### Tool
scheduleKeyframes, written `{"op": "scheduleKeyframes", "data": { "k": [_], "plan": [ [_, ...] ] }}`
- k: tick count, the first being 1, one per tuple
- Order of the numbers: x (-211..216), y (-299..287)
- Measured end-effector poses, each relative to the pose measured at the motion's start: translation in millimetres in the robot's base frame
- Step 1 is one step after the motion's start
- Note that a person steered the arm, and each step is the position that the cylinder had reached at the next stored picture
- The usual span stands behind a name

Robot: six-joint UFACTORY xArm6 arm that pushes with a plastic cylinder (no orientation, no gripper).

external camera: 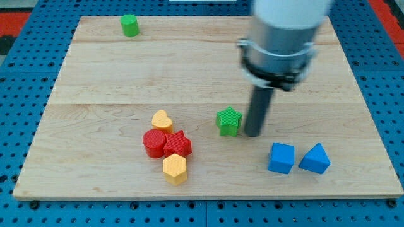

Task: Push the green star to green circle

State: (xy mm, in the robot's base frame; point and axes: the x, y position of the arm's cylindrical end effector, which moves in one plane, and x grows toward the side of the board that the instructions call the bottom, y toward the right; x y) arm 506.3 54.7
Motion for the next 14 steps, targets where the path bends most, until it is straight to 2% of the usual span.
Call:
{"op": "scheduleKeyframes", "data": {
  "k": [1,2,3,4,6,8,9,10,11,12,13,14],
  "plan": [
    [-1,-47],
    [-20,-91],
    [-74,-157],
    [-112,-165],
    [-42,-95],
    [-3,-26],
    [-4,15],
    [-37,-5],
    [-77,-70],
    [-86,-48],
    [-37,-21],
    [-17,11]
  ]
}}
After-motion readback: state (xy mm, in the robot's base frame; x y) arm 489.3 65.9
